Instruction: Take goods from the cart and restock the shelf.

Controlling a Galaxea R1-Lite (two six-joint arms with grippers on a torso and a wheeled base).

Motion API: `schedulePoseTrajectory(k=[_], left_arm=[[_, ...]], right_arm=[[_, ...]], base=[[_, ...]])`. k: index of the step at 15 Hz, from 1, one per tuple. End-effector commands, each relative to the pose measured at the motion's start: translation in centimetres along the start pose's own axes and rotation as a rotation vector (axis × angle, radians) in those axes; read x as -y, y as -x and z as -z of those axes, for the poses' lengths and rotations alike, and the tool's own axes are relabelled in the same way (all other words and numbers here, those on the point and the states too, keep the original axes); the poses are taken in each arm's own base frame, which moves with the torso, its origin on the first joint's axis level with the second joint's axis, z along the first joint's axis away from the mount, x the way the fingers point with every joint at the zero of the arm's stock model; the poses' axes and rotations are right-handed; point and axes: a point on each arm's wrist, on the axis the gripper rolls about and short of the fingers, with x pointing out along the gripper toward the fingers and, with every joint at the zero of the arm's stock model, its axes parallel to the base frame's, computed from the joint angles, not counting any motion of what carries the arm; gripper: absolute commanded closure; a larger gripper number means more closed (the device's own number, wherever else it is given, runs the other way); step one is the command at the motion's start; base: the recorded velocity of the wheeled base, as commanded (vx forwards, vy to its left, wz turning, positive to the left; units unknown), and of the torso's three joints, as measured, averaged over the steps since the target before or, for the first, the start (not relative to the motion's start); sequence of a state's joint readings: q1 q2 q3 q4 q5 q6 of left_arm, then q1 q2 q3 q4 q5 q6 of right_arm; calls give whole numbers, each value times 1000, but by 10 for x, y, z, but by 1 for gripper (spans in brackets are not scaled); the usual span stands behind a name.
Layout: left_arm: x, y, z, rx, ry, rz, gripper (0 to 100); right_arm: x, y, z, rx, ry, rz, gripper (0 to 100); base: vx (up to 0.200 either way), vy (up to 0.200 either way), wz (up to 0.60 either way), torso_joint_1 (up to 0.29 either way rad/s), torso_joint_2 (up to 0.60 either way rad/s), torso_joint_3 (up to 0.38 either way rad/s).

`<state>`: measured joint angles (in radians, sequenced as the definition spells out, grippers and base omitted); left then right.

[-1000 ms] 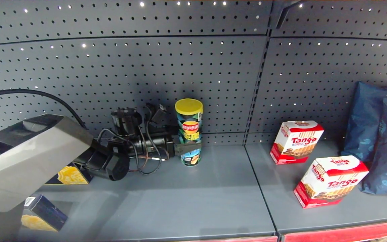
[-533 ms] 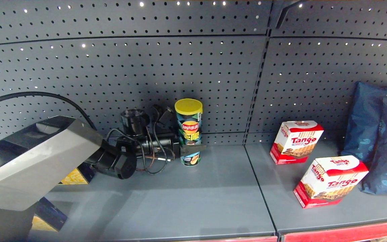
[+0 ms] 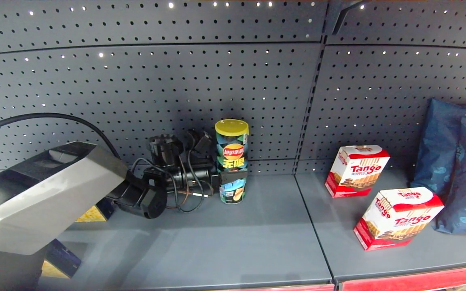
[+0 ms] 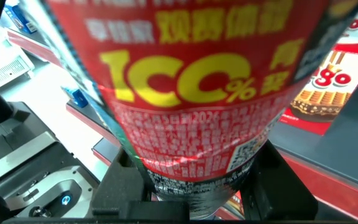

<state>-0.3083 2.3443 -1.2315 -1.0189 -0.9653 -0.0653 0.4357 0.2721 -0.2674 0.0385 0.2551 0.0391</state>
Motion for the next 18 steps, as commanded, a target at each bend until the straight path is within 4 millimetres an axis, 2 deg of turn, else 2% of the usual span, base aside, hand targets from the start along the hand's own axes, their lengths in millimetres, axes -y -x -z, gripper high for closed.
schedulePoseTrajectory(k=[1,6,10,11,12,15,18], left_arm=[[12,1,-6,-3,2,-1,100],[48,12,-29,44,-72,-38,100],[105,39,-49,47,-72,-105,100],[105,39,-49,47,-72,-105,100],[123,55,-48,58,-84,-108,100],[142,72,-38,71,-94,-101,100],[171,90,-15,61,-84,-87,100]], right_arm=[[0,0,1,-4,-16,-1,100],[0,0,0,0,-19,1,100],[0,0,0,2,-19,0,100],[0,0,0,2,-19,0,100],[0,0,0,3,-18,0,100],[0,1,-1,6,-16,0,100],[0,0,-1,5,-16,0,100]], base=[[0,0,0,0,0,0],[0,0,0,0,0,0],[0,0,0,0,0,0],[0,0,0,0,0,0],[0,0,0,0,0,0],[0,0,0,0,0,0],[0,0,0,0,0,0]])
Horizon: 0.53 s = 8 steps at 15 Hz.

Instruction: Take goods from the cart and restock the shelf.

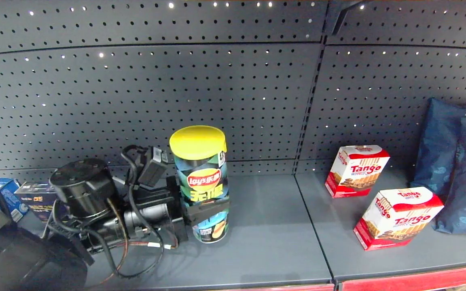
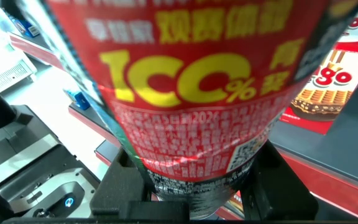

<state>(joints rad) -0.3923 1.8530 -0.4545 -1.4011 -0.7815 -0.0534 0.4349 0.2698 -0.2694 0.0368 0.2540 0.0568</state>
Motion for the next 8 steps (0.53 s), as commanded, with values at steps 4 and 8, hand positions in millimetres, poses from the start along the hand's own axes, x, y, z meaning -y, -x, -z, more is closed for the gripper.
schedulePoseTrajectory(k=[4,8], left_arm=[[36,33,22,-35,31,7,100],[39,35,30,-65,54,10,100]], right_arm=[[0,-1,1,-7,-2,-1,100],[0,-1,3,-15,-4,-1,100]], base=[[0,0,0,0,0,0],[0,0,0,0,0,0]])
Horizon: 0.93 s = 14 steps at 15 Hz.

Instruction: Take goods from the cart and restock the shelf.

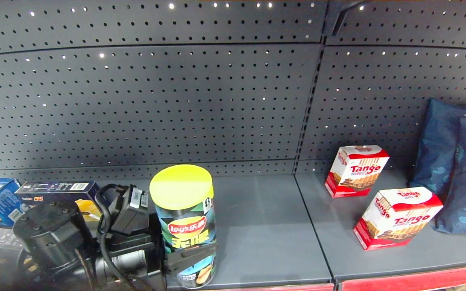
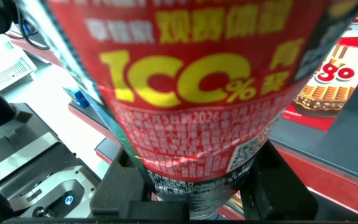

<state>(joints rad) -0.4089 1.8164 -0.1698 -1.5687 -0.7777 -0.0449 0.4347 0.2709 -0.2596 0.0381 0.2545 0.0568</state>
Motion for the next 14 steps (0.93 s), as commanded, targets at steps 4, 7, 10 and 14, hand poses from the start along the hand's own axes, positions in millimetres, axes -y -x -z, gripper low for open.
schedulePoseTrajectory(k=[4,7,10,14], left_arm=[[-24,-23,8,-4,4,-3,100],[-31,-28,17,-25,27,-7,100],[-35,-26,21,-34,37,-19,100],[-37,-27,24,-43,46,-26,100]], right_arm=[[0,-1,2,-7,-2,-1,100],[0,-1,2,-6,-1,-1,100],[0,-1,2,-9,-2,-1,100],[0,-1,2,-9,-2,-1,100]], base=[[0,0,0,0,0,0],[0,0,0,0,0,0],[0,0,0,0,0,0],[0,0,0,0,0,0]])
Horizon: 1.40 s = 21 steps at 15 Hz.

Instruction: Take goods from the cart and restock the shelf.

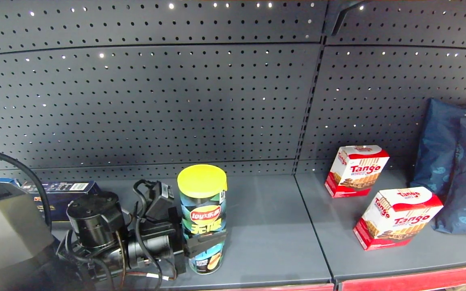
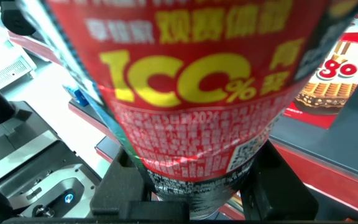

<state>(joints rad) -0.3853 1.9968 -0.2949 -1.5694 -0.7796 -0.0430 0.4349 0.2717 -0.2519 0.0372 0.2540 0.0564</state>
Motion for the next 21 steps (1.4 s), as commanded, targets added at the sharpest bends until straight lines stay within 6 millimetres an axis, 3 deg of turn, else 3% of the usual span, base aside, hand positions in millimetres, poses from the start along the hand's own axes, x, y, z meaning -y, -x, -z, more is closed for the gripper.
schedulePoseTrajectory(k=[1,5,6,13,21], left_arm=[[-2,-1,3,-8,8,-2,100],[-2,0,10,-31,-9,-9,100],[-3,3,13,-41,-17,-16,0],[2,8,6,-25,-33,-18,0],[24,52,-5,-7,-37,-86,0]], right_arm=[[0,0,0,2,0,-1,100],[0,0,-1,2,0,-1,100],[0,0,-1,3,1,-2,100],[0,0,-2,7,1,11,100],[0,1,-2,8,2,12,100]], base=[[0,0,0,0,0,0],[0,0,0,0,0,0],[0,0,0,0,0,0],[0,0,0,0,0,0],[0,0,0,0,0,0]])
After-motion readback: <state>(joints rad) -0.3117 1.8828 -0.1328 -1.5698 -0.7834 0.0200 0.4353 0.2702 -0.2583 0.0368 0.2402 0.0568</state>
